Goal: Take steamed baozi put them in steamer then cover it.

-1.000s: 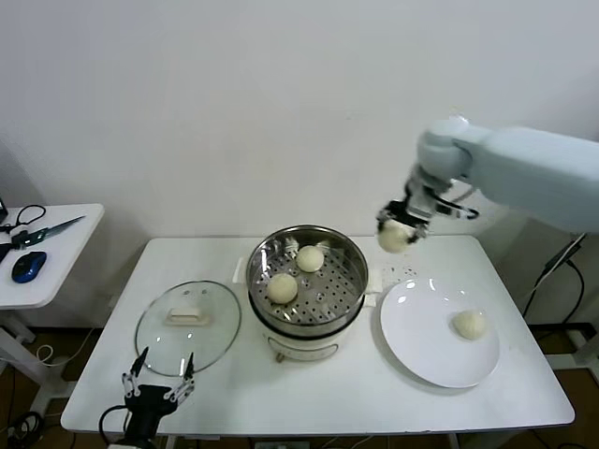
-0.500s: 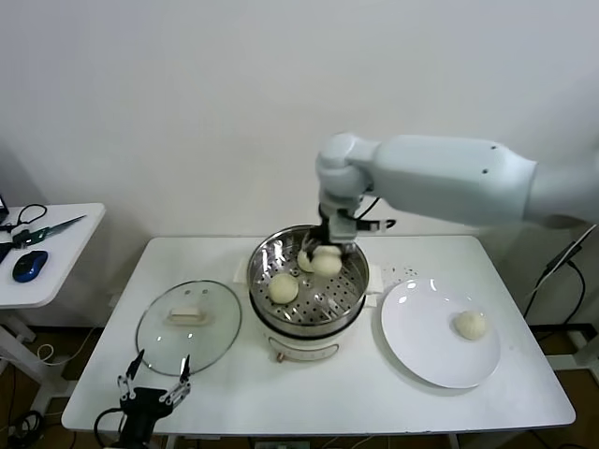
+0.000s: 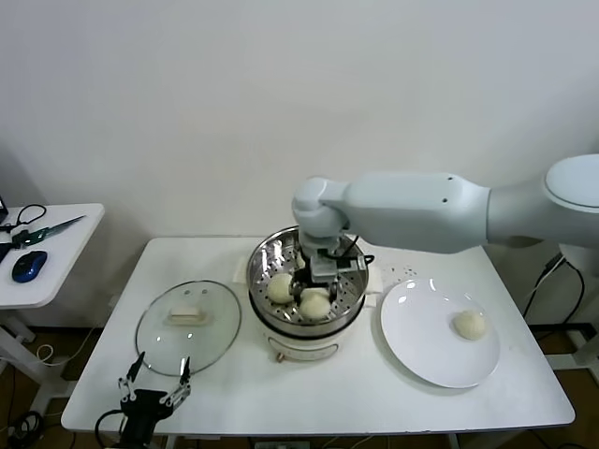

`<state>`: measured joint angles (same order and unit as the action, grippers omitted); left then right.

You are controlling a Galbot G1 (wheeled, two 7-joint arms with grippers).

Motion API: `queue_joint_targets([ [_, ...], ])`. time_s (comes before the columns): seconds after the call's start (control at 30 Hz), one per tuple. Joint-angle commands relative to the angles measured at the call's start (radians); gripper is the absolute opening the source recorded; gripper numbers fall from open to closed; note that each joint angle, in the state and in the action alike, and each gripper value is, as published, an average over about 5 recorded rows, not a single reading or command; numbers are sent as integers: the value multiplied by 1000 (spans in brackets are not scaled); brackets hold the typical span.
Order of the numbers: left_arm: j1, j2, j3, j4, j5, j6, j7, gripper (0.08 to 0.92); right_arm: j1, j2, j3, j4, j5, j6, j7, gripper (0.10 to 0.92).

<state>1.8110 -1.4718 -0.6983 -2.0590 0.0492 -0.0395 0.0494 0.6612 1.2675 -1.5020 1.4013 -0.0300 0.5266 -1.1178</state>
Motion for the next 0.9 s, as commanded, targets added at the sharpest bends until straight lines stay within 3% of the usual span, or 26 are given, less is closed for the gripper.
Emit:
queue_joint_targets([
  [0.03, -3, -1, 3, 5, -1, 1, 0, 823, -26, 19, -15, -5, 10, -6, -1, 695],
  [0.23, -8, -1, 5, 8, 2, 3, -1, 823, -34, 9, 3, -11, -26, 8, -1, 806],
  [0.63, -13, 4, 8, 1, 9, 10, -1, 823, 69, -123, 70, -36, -10, 37, -9, 823],
  [0.77, -14, 7, 11, -8, 13, 14, -1, 823, 128, -206, 54, -93, 105, -67, 34, 823],
  [0.9, -17, 7, 16, -17, 17, 17, -1, 823, 193, -302, -22, -116, 285, -309, 108, 823],
])
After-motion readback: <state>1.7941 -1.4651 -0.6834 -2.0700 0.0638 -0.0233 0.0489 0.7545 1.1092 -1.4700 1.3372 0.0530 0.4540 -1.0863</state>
